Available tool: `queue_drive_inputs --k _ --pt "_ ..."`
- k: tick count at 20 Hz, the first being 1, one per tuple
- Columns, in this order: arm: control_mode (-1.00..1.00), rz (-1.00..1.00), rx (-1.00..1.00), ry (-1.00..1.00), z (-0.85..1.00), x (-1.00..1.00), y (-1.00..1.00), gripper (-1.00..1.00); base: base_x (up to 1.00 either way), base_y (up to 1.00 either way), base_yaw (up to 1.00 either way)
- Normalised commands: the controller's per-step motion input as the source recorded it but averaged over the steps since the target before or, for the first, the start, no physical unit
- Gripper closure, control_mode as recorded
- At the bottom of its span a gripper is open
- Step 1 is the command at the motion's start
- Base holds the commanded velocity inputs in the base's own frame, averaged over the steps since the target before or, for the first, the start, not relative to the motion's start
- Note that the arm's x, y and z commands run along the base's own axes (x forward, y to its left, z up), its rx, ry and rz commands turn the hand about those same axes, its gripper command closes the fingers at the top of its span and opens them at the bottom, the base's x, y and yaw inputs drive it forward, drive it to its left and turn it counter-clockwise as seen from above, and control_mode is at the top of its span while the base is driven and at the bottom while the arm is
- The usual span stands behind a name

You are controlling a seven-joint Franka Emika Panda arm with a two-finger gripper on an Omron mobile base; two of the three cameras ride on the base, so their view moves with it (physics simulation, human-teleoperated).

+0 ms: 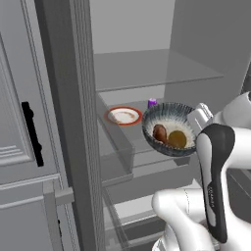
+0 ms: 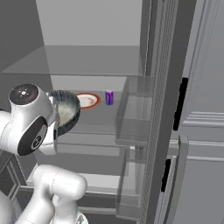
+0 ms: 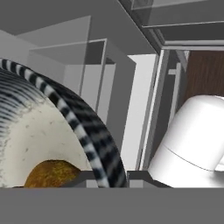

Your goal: Pick the chicken drumstick and avocado from their plates and place them in the bowl. Then put the bowl in the fridge.

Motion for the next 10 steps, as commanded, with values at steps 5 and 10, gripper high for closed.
queue_drive_inputs --k 5,10 --pt "-1.00 0.00 0.00 0.00 -0.26 0.59 -0.20 1.00 0.00 0.00 0.00" --pt "-1.00 -0.14 0.00 0.00 -0.28 0.71 -0.37 1.00 0.00 0.00 0.00"
